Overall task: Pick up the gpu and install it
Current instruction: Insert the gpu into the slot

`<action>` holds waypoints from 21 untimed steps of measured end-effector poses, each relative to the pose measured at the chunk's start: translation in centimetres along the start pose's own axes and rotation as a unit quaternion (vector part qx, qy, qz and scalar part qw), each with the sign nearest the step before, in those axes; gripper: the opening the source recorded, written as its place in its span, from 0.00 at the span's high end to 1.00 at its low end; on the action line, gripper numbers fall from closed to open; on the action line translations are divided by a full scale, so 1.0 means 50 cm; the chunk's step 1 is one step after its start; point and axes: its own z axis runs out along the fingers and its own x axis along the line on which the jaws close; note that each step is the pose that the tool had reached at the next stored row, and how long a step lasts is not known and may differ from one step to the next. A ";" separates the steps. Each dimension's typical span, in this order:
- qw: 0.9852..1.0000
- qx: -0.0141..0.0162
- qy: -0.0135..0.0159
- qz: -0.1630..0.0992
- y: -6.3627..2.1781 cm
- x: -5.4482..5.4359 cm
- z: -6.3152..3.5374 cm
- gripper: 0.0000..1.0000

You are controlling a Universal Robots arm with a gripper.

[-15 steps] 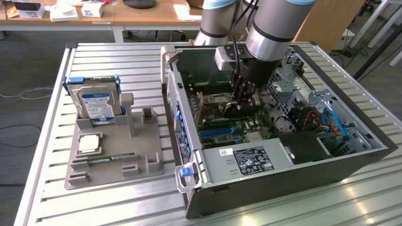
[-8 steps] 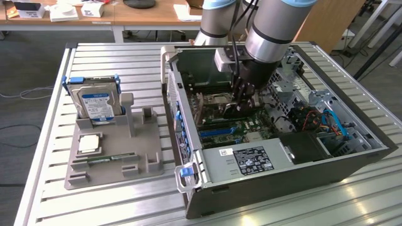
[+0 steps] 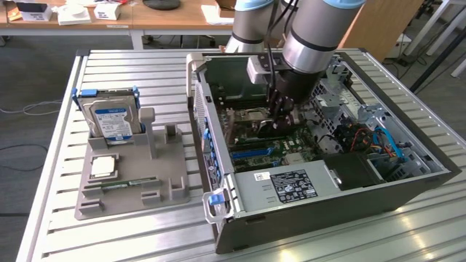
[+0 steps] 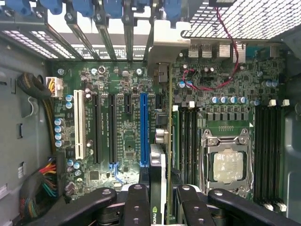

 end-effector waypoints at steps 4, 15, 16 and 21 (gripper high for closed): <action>1.000 0.000 0.000 0.000 0.005 0.000 0.000 0.73; 1.000 0.000 0.000 0.000 0.006 0.014 0.017 0.73; 1.000 0.000 0.000 0.000 0.006 0.014 0.017 0.73; 1.000 0.000 0.000 0.000 0.006 0.014 0.017 0.73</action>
